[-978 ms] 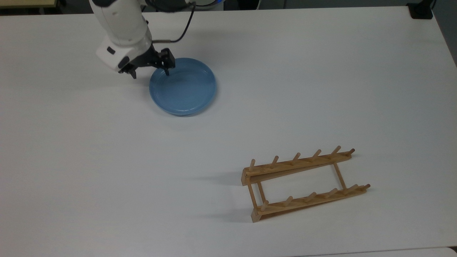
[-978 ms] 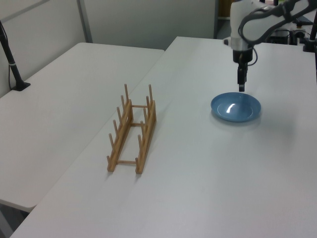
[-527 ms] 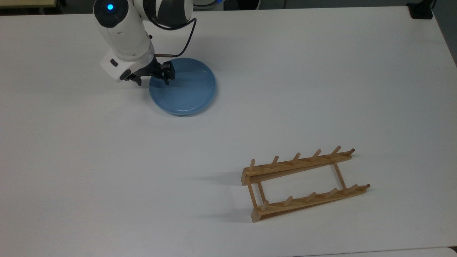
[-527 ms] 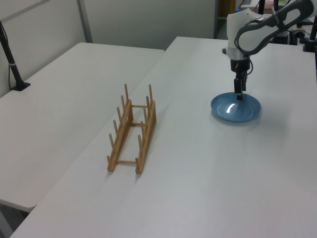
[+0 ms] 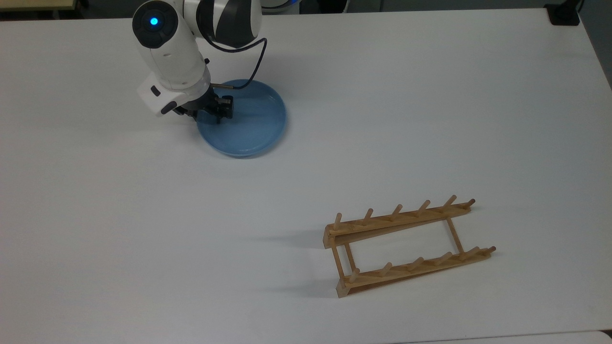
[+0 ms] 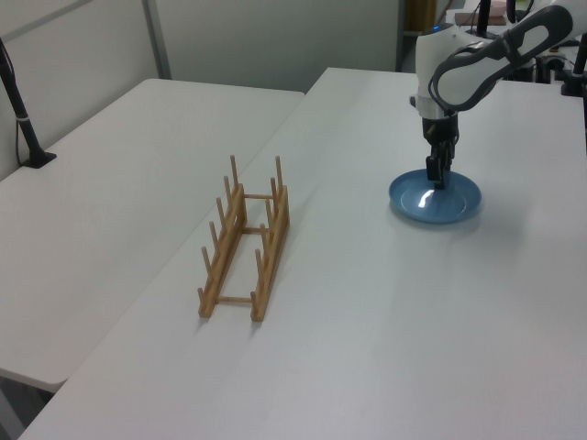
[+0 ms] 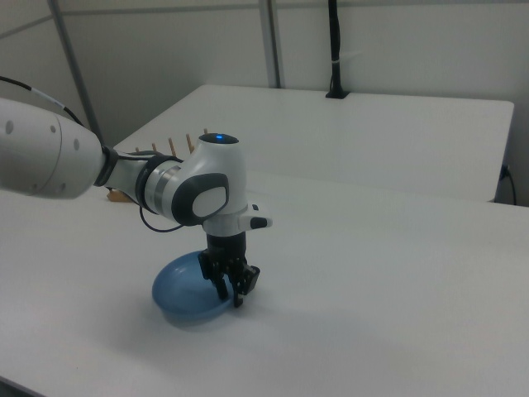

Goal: Place plate in plate rack
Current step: 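Close the gripper on the plate rim and tilt the plate up, then lift the plate upright and carry it over the wooden rack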

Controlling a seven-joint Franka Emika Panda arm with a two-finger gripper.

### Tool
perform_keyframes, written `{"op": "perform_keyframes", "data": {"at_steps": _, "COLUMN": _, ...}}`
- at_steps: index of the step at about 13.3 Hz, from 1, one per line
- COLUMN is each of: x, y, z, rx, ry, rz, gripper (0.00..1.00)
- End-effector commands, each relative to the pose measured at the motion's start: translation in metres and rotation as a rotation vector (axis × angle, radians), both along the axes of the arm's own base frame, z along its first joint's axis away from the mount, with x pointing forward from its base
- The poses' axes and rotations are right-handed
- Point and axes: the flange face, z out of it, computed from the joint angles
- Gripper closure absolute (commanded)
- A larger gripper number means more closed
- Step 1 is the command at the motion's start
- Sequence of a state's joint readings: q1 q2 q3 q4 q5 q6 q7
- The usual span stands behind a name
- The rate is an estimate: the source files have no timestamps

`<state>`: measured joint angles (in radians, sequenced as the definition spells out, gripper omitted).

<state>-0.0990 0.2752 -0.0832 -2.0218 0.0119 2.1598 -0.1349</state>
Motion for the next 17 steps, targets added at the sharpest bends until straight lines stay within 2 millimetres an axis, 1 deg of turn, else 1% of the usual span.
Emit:
{"op": "perform_keyframes", "data": {"at_steps": 1, "x": 0.005, "y": 0.009, "z": 0.009, "rx": -0.014, "ry": -0.027, "rz": -0.057, "gripper": 0.99}}
{"op": "perform_keyframes", "data": {"at_steps": 2, "x": 0.007, "y": 0.011, "z": 0.025, "rx": -0.012, "ry": -0.043, "rz": -0.065, "gripper": 1.0}}
{"op": "perform_keyframes", "data": {"at_steps": 3, "x": 0.008, "y": 0.01, "z": 0.047, "rx": -0.007, "ry": -0.051, "rz": -0.066, "gripper": 1.0}}
{"op": "perform_keyframes", "data": {"at_steps": 4, "x": 0.008, "y": 0.01, "z": 0.059, "rx": 0.003, "ry": -0.045, "rz": -0.067, "gripper": 1.0}}
{"op": "perform_keyframes", "data": {"at_steps": 5, "x": 0.011, "y": 0.011, "z": 0.079, "rx": 0.022, "ry": -0.058, "rz": -0.075, "gripper": 1.0}}
{"op": "perform_keyframes", "data": {"at_steps": 7, "x": 0.021, "y": 0.01, "z": 0.136, "rx": 0.077, "ry": -0.13, "rz": -0.091, "gripper": 1.0}}
{"op": "perform_keyframes", "data": {"at_steps": 8, "x": 0.024, "y": 0.009, "z": 0.161, "rx": 0.088, "ry": -0.16, "rz": -0.065, "gripper": 1.0}}
{"op": "perform_keyframes", "data": {"at_steps": 10, "x": 0.028, "y": 0.009, "z": 0.193, "rx": 0.104, "ry": -0.185, "rz": -0.034, "gripper": 1.0}}
{"op": "perform_keyframes", "data": {"at_steps": 13, "x": 0.03, "y": 0.017, "z": 0.214, "rx": 0.102, "ry": -0.222, "rz": -0.036, "gripper": 1.0}}
{"op": "perform_keyframes", "data": {"at_steps": 14, "x": 0.033, "y": 0.018, "z": 0.229, "rx": 0.097, "ry": -0.248, "rz": -0.054, "gripper": 1.0}}
{"op": "perform_keyframes", "data": {"at_steps": 15, "x": 0.036, "y": 0.023, "z": 0.244, "rx": 0.095, "ry": -0.276, "rz": -0.078, "gripper": 1.0}}
{"op": "perform_keyframes", "data": {"at_steps": 17, "x": 0.047, "y": 0.065, "z": 0.279, "rx": 0.049, "ry": -0.351, "rz": -0.064, "gripper": 1.0}}
